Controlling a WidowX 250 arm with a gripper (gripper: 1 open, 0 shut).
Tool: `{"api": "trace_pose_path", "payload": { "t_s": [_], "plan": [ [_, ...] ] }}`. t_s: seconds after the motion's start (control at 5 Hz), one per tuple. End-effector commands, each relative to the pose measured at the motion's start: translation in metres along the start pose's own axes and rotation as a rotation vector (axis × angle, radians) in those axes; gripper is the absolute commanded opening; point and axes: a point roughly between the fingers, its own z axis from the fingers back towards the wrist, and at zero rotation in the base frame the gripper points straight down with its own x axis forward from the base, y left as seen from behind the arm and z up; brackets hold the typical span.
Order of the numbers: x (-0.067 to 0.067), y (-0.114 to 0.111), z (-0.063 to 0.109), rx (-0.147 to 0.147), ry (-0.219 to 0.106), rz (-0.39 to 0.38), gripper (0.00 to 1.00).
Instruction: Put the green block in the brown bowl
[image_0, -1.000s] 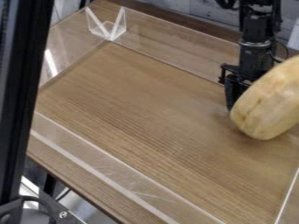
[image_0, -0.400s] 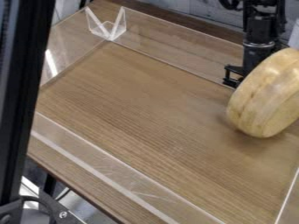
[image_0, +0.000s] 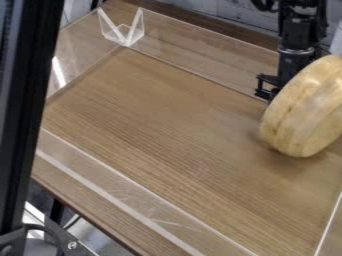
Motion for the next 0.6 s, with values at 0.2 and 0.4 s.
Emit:
{"api": "trace_pose_path", "payload": {
  "t_s": [0.2,0.4],
  "plan": [
    [0.0066,0.0009,0.0223,0.020,-0.066,-0.011,1.00],
    [0.0073,0.0024,0.0229,0.021,-0.072,-0.010,0.00]
  ]
}}
